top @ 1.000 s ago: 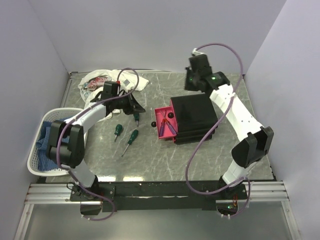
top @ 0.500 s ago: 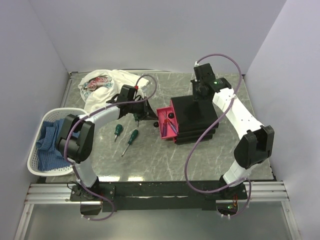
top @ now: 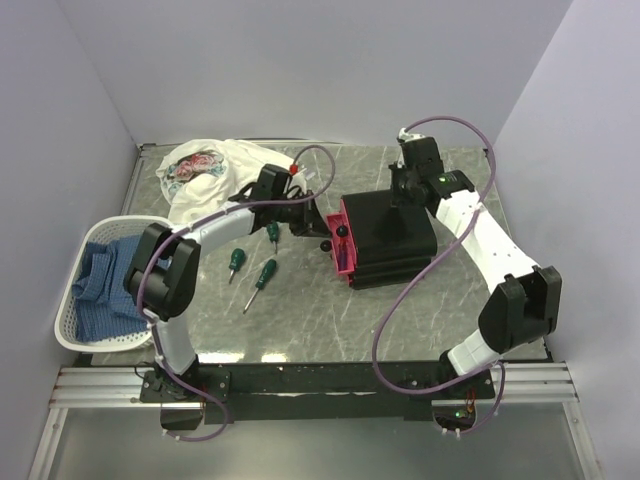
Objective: Sort the tools into containers
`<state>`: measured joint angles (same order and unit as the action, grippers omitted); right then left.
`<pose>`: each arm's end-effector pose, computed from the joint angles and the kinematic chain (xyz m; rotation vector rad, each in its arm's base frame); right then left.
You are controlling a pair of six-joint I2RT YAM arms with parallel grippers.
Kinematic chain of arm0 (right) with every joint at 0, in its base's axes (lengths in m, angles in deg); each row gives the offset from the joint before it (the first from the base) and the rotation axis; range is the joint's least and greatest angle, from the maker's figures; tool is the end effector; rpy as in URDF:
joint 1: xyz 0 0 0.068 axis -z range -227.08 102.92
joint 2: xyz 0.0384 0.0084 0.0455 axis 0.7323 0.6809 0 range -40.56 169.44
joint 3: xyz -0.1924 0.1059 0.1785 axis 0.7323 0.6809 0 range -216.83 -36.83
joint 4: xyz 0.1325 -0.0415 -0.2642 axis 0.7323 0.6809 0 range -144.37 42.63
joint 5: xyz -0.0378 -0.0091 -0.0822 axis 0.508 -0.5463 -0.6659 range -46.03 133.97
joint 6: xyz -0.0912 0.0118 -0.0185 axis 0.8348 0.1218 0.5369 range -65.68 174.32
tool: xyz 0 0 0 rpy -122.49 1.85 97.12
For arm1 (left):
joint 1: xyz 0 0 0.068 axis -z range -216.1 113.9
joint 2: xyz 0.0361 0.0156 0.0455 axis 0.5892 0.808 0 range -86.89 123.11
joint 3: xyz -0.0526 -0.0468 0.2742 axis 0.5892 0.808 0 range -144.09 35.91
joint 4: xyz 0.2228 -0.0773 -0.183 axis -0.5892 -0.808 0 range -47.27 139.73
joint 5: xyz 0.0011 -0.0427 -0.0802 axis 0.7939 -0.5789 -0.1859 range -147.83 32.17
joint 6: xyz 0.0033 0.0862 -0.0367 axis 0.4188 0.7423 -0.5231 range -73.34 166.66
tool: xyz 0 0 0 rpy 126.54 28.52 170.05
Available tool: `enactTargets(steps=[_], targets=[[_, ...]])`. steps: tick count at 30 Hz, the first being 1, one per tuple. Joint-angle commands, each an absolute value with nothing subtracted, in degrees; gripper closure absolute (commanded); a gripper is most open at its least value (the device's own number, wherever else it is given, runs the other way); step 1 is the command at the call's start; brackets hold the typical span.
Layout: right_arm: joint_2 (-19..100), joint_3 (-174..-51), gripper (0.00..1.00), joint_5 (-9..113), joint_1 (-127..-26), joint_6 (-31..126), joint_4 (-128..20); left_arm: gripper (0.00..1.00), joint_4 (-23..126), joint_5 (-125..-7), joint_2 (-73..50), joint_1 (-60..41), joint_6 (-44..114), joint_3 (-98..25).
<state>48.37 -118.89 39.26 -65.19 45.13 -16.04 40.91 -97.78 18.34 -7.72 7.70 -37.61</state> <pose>0.3974 0.1226 0.3013 -0.1436 2.3559 0.1351 0.3885 -0.2716 0.1900 0.1820 2.4726 -1.3643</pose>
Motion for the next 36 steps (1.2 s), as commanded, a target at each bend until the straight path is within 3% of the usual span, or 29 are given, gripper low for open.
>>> enactTargets(steps=[1,6,16,26,36], targets=[[50.7,-113.7,1.0,43.2,-64.7,44.3,-6.8,0.99,41.6,-100.3,20.0,-6.6,10.0,-41.7],[52.1,-114.4,1.0,45.0,-62.7,43.2,-6.7,0.99,45.4,-108.1,20.8,-7.4,8.6,-40.8],[53.1,-114.4,1.0,45.4,-61.8,44.0,-7.0,0.99,40.5,-104.2,10.8,-14.0,10.8,-36.2],[53.1,-114.3,1.0,44.8,-61.8,44.7,-6.4,0.99,38.9,-101.5,21.9,-12.4,10.7,-42.9],[54.3,-113.6,1.0,45.8,-61.8,45.0,-6.4,0.99,41.7,-106.6,27.5,-7.3,8.3,-48.5]])
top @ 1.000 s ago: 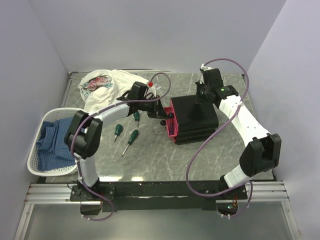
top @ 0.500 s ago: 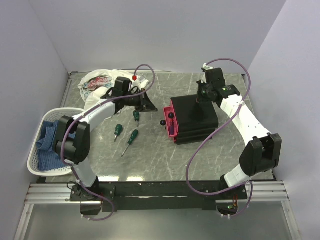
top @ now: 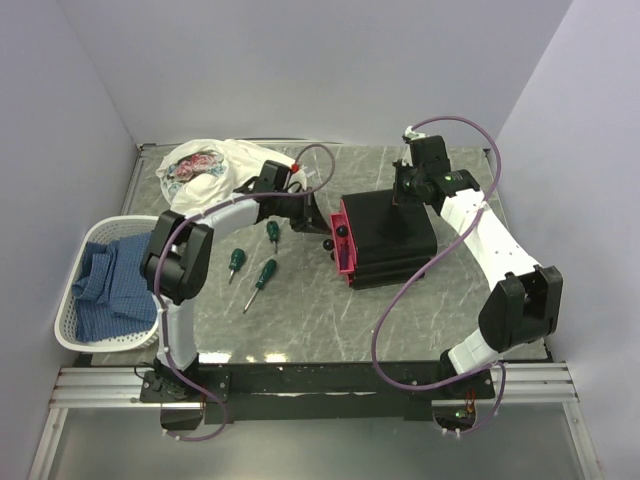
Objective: Sort the tools into containers
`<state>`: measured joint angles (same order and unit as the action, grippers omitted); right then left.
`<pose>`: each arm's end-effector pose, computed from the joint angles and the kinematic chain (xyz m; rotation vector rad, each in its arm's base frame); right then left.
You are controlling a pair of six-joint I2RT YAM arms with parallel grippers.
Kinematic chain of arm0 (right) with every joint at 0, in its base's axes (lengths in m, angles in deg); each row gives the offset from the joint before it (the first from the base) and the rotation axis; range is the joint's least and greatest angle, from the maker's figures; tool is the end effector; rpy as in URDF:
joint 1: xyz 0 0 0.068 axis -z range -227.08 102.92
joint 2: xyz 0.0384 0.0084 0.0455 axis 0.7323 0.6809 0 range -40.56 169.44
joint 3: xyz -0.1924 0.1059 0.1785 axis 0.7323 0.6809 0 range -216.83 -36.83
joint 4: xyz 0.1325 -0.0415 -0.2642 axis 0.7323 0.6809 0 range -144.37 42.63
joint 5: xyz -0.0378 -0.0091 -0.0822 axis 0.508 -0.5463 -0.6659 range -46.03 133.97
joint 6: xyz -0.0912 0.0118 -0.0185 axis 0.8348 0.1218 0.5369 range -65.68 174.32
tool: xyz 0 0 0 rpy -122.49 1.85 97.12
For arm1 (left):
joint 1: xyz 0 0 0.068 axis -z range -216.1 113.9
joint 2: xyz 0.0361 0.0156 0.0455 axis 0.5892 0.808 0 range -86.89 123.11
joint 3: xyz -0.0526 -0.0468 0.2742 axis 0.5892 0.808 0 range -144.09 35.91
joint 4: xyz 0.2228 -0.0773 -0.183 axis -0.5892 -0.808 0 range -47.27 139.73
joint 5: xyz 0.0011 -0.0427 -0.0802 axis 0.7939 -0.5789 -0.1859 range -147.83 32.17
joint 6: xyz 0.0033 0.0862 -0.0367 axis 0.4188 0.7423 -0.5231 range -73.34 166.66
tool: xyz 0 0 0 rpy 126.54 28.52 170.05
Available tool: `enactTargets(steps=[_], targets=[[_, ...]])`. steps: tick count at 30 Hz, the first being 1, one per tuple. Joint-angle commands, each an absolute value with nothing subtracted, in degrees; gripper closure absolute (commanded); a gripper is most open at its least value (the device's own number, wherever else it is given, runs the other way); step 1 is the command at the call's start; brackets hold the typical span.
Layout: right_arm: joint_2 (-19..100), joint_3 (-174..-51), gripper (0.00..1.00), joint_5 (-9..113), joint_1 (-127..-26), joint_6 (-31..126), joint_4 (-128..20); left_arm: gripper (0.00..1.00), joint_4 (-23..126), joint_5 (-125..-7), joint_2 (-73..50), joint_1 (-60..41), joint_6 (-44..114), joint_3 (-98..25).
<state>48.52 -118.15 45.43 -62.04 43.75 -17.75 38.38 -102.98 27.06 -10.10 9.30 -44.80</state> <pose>0.4039 0.1101 0.2982 -0.1029 2.3564 0.2484 0.4206 -0.2718 0.1651 0.1845 2.5237 -1.4299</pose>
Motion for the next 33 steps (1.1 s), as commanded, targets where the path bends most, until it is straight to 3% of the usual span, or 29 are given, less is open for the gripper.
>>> enactTargets(steps=[1,12,13,15,18,21,27,33], targets=[[54.7,-113.6,1.0,46.0,-61.8,44.9,-6.3,0.99,42.2,-106.9,27.9,-6.5,8.1,-48.6],[56.6,-115.8,1.0,46.5,-61.8,44.6,-5.9,0.96,39.2,-104.7,27.6,-6.7,7.4,-49.3],[56.5,-115.8,1.0,46.4,-61.8,44.6,-5.9,0.87,38.0,-103.6,26.2,-7.4,7.5,-48.0],[55.9,-115.7,1.0,46.4,-61.8,44.9,-6.1,0.59,35.2,-100.6,21.9,-10.3,8.2,-46.5],[55.5,-114.4,1.0,46.4,-61.8,45.3,-6.5,0.41,34.9,-101.9,18.3,-14.5,7.9,-42.9],[55.3,-113.5,1.0,46.3,-61.8,45.4,-6.6,0.33,37.1,-104.9,18.0,-16.7,4.9,-38.6],[55.5,-113.6,1.0,45.8,-61.8,45.7,-6.2,0.3,56.6,-114.9,24.5,-16.8,-8.8,-30.5],[55.6,-113.1,1.0,45.0,-61.8,46.4,-6.3,0.33,64.3,-116.5,30.7,-16.2,-14.4,-30.6]])
